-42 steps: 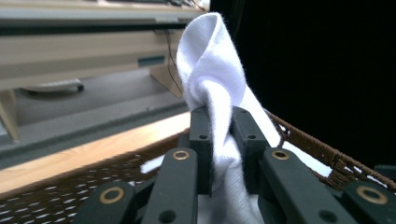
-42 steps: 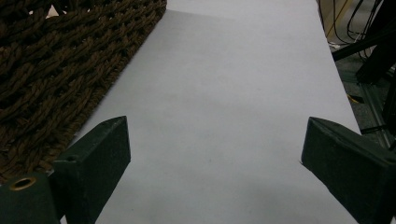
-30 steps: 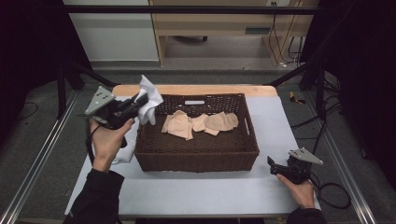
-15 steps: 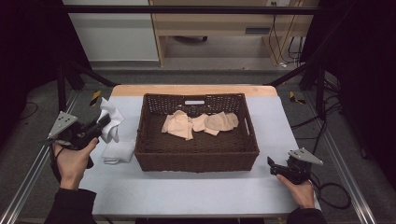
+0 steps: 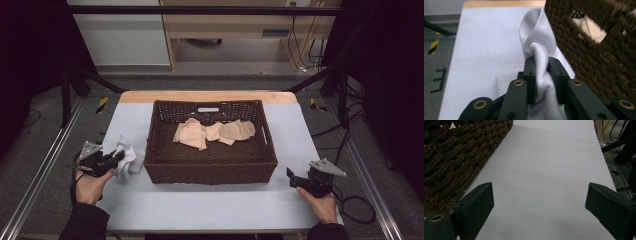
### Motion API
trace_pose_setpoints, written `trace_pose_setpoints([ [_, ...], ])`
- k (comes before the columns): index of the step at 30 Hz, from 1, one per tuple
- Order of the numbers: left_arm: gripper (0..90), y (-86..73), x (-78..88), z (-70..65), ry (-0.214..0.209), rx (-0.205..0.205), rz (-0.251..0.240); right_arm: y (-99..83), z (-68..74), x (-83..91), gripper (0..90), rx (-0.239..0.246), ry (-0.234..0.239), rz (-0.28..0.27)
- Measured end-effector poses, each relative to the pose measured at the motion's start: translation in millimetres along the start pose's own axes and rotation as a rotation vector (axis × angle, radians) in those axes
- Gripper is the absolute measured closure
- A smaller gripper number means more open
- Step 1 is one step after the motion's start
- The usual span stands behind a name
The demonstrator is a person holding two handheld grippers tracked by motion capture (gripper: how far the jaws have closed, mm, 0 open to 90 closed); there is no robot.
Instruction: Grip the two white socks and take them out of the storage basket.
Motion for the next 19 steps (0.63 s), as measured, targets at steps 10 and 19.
trace_pose_setpoints([
  [10, 49.7, -12.4, -5.8, 0.3, 0.020, 0.028, 0.005, 0.1, -0.3, 0.7, 8.4, 0.000, 0.000, -0.002],
  [19, 22.8, -18.5, 26.2, 5.1, 0.060, 0.072, -0.063, 0.2, -1.5, 4.0, 8.3, -0.013, -0.001, -0.011],
])
Point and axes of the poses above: each handheld gripper's, and its own axes: x roughly backward along the jaws, y roughly out of its top, z roughly to its left, the point moved 2 cm from there along -x, roughly forward along the jaws, and after that the axes turned 2 degrees about y, right-handed, at the moved point
